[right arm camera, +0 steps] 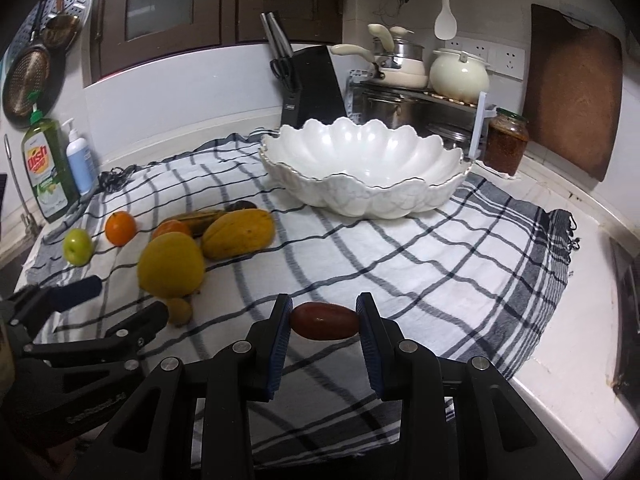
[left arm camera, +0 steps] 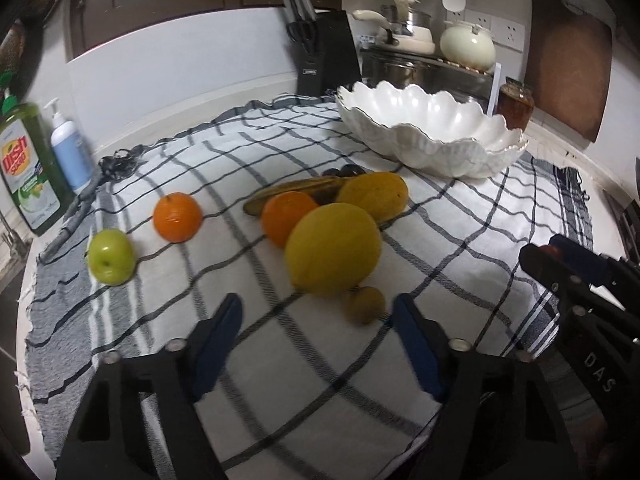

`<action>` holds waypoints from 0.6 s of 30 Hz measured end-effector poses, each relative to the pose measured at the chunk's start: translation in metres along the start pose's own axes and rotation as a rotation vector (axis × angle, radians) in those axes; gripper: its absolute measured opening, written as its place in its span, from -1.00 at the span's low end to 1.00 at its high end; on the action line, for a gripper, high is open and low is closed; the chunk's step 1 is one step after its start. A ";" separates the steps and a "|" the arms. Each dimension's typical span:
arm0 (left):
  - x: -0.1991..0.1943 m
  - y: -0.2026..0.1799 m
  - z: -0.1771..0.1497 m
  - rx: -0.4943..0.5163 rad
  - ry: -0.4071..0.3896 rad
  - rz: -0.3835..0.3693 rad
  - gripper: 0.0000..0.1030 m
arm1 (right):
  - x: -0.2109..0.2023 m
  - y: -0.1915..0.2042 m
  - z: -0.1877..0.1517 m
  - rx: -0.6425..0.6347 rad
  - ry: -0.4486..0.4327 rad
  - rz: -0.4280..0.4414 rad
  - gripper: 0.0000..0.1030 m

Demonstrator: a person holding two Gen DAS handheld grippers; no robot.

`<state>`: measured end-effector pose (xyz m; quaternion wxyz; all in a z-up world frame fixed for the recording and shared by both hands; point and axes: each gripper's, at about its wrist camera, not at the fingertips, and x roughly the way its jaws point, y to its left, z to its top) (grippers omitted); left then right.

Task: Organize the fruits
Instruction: 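Lift the red date with the right tool while the left tool grasps the small brown fruit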

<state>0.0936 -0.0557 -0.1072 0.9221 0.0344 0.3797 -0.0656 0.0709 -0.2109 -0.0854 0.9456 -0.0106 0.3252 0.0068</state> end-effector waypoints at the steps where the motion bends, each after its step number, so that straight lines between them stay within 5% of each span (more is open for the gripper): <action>1: 0.002 -0.002 0.000 -0.001 0.000 0.000 0.32 | 0.001 -0.002 0.000 0.004 0.000 0.000 -0.33; 18: 0.025 -0.024 -0.001 0.017 0.075 -0.033 -0.44 | 0.012 -0.021 -0.008 0.051 0.027 0.030 -0.33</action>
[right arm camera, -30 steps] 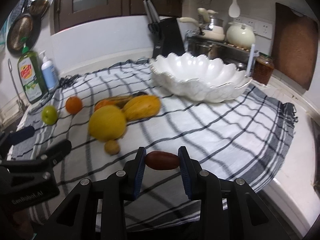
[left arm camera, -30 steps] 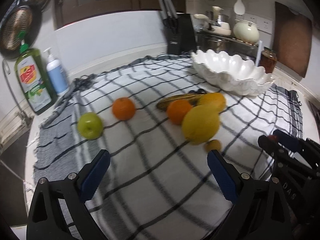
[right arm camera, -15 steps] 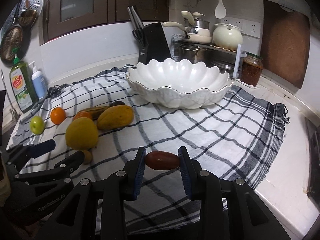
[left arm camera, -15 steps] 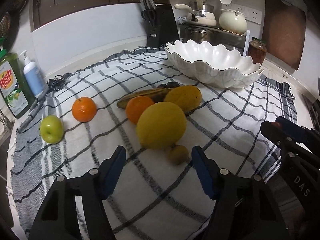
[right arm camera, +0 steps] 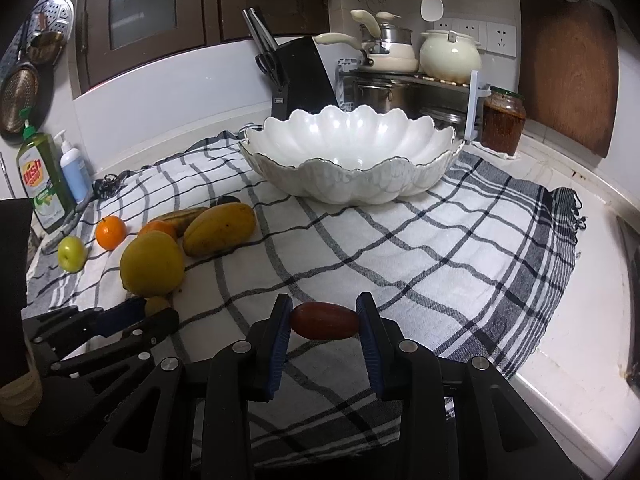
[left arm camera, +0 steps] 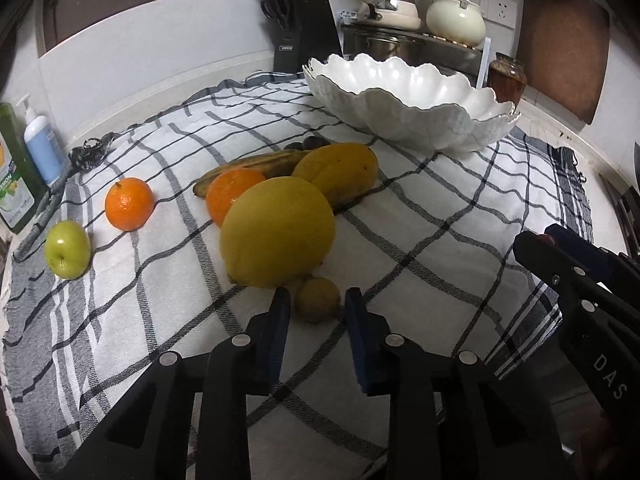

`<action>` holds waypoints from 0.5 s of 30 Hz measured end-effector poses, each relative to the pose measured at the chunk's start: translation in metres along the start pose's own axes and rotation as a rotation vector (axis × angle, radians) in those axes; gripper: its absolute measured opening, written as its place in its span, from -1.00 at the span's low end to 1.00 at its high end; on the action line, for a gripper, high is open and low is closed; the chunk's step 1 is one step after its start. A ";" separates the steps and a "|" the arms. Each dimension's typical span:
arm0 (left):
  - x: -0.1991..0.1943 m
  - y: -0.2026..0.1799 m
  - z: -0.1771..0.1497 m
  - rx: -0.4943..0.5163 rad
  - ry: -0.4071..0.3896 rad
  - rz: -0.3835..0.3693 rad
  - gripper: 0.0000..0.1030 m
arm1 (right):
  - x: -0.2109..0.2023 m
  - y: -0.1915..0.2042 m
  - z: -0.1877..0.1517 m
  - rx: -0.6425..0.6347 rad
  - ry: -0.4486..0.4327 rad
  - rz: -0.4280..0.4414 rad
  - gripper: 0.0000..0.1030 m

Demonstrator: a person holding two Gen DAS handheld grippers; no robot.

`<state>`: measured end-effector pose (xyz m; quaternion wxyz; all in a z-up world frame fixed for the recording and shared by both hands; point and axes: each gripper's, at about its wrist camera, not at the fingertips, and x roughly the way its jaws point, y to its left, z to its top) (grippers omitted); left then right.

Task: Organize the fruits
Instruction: 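Lift the red date with the right tool while the left tool grasps the small brown fruit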

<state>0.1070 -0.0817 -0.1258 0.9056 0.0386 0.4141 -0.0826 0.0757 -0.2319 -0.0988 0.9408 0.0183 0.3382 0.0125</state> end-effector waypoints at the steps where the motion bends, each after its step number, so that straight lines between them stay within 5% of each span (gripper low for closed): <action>1: 0.000 0.000 0.000 0.000 0.001 -0.001 -0.47 | 0.001 -0.001 0.000 0.003 0.002 0.001 -0.33; 15: -0.023 -0.002 0.001 0.027 -0.049 0.013 -0.55 | -0.016 -0.002 0.001 0.010 -0.033 0.000 -0.33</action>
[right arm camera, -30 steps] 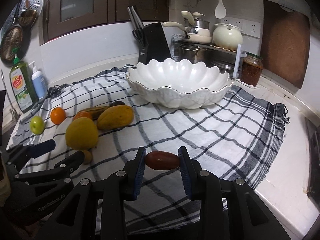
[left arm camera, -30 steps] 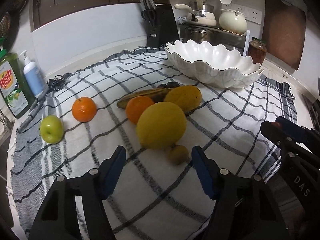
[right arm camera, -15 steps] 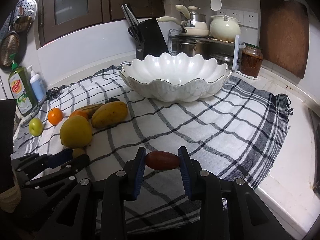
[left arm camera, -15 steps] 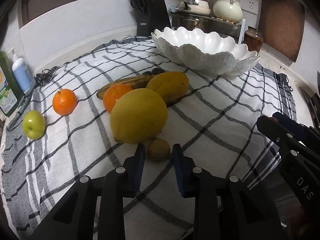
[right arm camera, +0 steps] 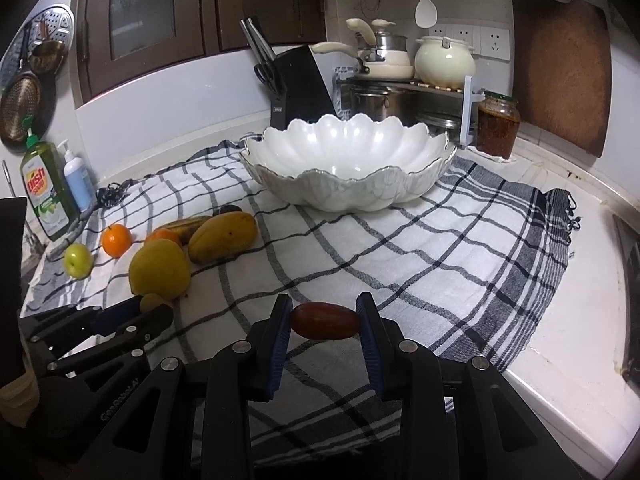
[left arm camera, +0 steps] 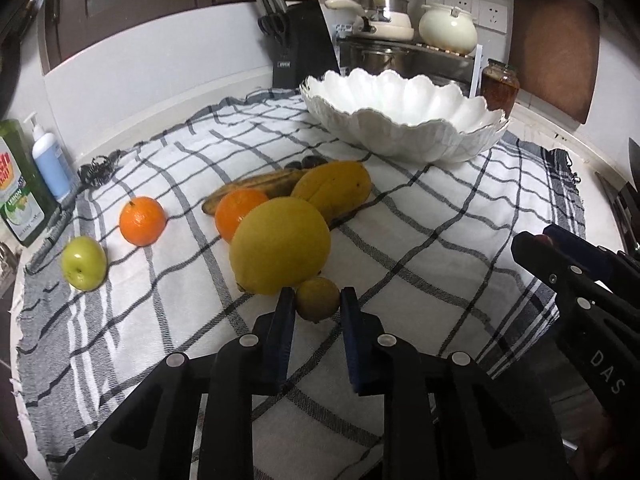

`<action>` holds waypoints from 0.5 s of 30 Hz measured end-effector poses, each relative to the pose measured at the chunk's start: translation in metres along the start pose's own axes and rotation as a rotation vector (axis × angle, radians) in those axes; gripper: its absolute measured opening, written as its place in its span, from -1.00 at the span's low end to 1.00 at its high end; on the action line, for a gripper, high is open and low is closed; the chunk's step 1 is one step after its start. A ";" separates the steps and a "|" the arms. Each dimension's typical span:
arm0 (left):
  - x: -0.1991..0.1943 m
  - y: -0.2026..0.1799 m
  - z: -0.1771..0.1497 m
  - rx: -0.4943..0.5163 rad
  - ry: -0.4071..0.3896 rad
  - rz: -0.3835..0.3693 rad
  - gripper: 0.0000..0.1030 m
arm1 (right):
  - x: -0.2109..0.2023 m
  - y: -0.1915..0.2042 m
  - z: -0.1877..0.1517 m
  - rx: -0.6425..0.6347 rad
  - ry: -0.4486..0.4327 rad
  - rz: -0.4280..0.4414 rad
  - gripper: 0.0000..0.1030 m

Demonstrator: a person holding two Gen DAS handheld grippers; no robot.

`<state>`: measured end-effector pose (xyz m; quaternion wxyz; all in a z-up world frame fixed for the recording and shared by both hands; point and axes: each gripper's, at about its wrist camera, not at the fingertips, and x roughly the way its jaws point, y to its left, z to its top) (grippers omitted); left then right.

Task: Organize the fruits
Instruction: 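Lift the red date with the right tool while the left tool grasps the small brown fruit, then carry both small fruits over the white bowl and open both tools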

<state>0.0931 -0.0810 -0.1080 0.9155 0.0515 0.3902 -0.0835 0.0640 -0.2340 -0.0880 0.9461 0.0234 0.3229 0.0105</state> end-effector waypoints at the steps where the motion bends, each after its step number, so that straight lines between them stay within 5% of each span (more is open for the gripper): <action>1: -0.004 0.000 0.000 0.002 -0.008 0.000 -0.55 | -0.002 0.000 0.000 0.000 -0.005 0.000 -0.33; 15: -0.035 -0.002 0.031 0.015 -0.113 -0.012 -0.55 | -0.027 0.001 0.028 -0.014 -0.098 -0.010 -0.33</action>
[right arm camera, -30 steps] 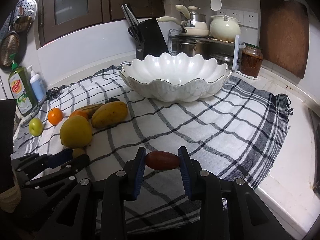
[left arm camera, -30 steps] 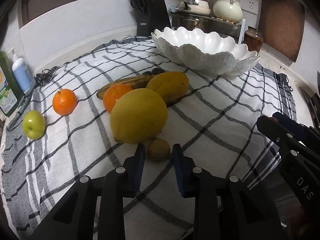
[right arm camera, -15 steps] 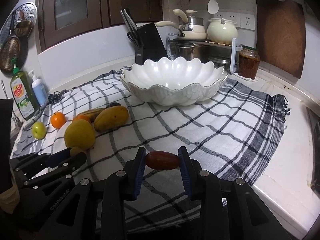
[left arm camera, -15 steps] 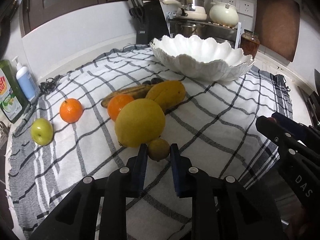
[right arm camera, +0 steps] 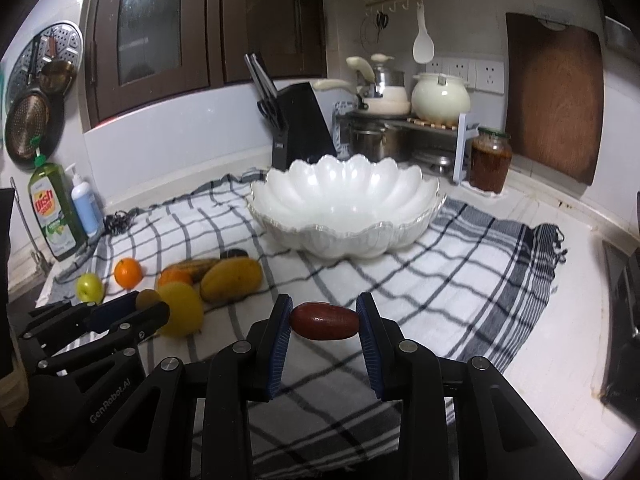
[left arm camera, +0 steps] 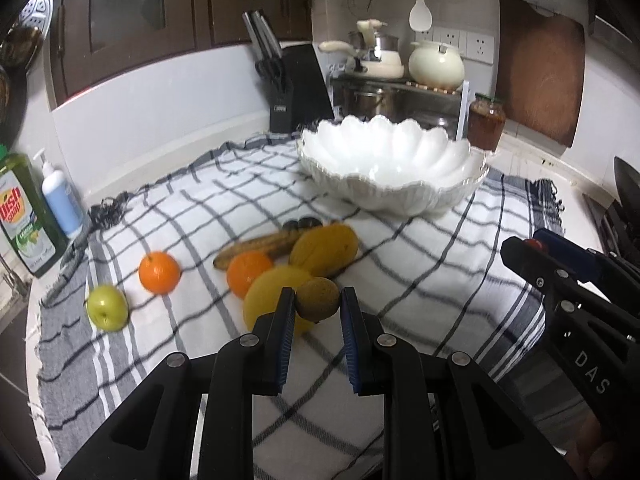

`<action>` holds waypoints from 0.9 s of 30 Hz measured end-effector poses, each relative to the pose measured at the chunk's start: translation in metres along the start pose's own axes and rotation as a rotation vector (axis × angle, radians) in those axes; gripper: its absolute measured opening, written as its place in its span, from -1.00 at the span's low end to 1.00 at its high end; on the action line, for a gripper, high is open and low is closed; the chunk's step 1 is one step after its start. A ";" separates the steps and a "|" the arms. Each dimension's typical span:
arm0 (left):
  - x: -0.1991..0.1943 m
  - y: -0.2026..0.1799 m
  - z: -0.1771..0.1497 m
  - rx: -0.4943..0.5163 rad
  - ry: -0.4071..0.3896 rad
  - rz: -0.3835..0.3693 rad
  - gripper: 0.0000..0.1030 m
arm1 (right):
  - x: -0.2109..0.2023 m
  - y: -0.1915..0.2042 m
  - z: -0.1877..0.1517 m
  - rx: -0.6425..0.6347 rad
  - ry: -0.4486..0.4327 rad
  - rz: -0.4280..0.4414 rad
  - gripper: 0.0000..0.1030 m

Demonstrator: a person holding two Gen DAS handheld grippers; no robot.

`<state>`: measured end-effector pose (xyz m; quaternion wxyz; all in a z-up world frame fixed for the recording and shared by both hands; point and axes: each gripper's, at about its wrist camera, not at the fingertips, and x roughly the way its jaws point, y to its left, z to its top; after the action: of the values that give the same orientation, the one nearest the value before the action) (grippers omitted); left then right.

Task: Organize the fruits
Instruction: 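Carry both small fruits over the white bowl and open both tools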

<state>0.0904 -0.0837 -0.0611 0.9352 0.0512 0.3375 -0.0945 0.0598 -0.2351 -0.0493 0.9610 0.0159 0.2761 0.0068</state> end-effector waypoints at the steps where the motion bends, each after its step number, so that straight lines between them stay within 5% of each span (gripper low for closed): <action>1: 0.000 -0.001 0.006 0.002 -0.014 0.000 -0.55 | 0.000 -0.001 0.003 0.000 -0.006 -0.002 -0.33; 27: 0.033 -0.018 0.112 0.026 -0.139 -0.059 -0.55 | 0.031 -0.032 0.094 -0.002 -0.135 -0.074 -0.33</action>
<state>0.1807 -0.1242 0.0027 0.9523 0.0465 0.2721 -0.1298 0.1360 -0.2691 0.0132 0.9770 0.0050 0.2113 -0.0297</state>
